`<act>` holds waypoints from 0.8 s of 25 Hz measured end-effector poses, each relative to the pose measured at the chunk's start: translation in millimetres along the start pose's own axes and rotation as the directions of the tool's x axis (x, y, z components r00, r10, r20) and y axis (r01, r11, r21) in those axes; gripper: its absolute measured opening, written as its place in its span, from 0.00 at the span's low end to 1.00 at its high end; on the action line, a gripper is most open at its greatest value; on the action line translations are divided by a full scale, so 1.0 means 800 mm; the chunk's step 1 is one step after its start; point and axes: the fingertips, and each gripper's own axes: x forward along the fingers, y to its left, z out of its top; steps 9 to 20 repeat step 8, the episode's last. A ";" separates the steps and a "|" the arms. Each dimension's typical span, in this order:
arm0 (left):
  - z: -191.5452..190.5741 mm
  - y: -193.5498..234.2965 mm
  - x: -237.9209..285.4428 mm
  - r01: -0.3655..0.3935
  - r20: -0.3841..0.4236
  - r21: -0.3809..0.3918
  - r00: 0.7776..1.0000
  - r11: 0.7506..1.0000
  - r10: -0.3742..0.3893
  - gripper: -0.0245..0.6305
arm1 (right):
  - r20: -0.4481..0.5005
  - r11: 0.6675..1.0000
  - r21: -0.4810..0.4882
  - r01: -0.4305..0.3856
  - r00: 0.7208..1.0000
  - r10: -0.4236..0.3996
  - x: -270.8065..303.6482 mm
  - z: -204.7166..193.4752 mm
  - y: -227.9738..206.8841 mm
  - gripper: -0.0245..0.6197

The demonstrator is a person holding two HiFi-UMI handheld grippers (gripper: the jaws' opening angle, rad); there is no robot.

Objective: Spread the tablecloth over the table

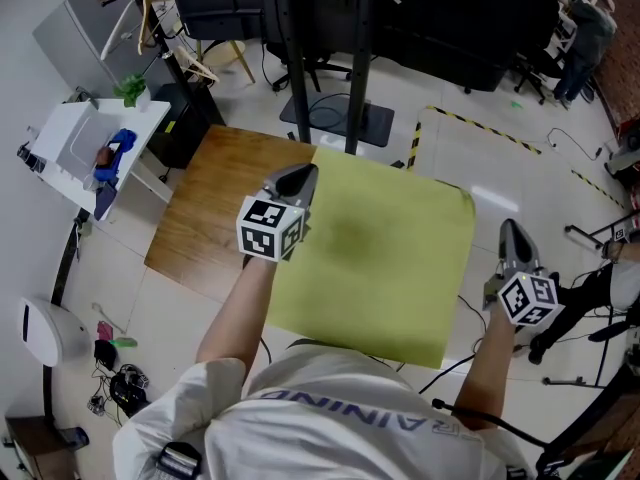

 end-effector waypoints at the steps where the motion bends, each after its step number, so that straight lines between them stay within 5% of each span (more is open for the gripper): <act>1: 0.000 -0.001 0.001 0.001 0.000 0.000 1.000 1.000 -0.001 0.05 | -0.001 1.000 0.000 0.000 1.000 0.000 0.000 -0.001 0.000 0.05; 20: -0.004 -0.010 0.000 0.008 -0.004 0.001 1.000 1.000 -0.008 0.05 | -0.008 1.000 0.000 -0.006 1.000 0.006 -0.004 -0.005 0.002 0.05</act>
